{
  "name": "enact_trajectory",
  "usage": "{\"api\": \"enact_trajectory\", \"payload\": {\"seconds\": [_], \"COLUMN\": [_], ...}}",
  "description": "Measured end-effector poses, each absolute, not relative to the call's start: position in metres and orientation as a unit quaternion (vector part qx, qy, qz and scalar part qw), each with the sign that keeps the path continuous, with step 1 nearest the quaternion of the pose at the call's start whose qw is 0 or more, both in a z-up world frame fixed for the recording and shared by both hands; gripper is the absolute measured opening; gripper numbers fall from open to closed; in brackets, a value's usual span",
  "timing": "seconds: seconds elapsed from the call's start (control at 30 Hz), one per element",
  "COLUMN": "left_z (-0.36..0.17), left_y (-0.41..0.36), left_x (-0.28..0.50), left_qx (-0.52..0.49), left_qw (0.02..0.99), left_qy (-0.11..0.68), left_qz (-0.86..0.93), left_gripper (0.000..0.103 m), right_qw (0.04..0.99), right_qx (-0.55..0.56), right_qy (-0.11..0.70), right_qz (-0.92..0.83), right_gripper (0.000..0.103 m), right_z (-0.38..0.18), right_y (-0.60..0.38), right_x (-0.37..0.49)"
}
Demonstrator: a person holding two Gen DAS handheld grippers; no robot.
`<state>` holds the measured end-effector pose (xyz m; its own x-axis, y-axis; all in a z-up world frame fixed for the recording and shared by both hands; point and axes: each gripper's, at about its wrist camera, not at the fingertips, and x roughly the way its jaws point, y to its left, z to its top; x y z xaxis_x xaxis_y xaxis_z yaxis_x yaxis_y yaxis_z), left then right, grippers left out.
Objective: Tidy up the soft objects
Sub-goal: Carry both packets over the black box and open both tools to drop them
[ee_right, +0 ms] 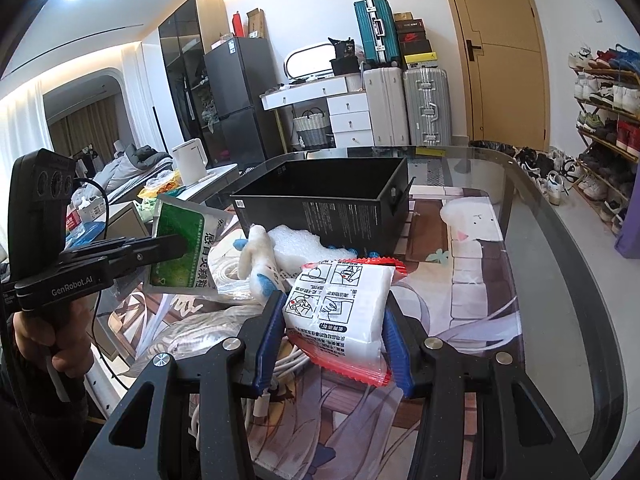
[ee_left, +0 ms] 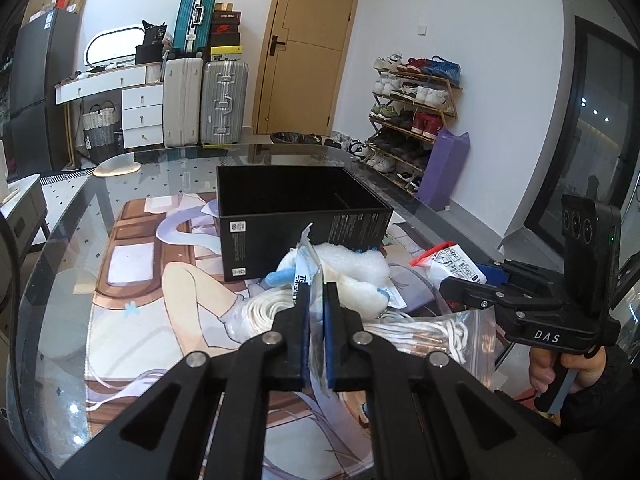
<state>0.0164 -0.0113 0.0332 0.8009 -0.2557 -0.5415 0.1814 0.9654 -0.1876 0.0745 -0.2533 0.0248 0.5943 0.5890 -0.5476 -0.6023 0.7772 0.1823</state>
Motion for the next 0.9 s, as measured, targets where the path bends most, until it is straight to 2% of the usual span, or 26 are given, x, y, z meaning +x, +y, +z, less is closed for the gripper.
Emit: {"api": "enact_trajectory", "payload": {"seconds": [0.9], "left_z": [0.077], "left_y": [0.006], "left_x": [0.042], "left_qx": [-0.077], "left_qw": [0.962], "left_qy": [0.242], "left_qz": [-0.098], "left_gripper": [0.002], "right_qw": [0.886], "right_qx": [-0.03], "right_qy": [0.279], "right_qz": [0.37], "right_gripper": [0.047], "right_z": [0.066], "right_y": [-0.223], "right_x": [0.113]}}
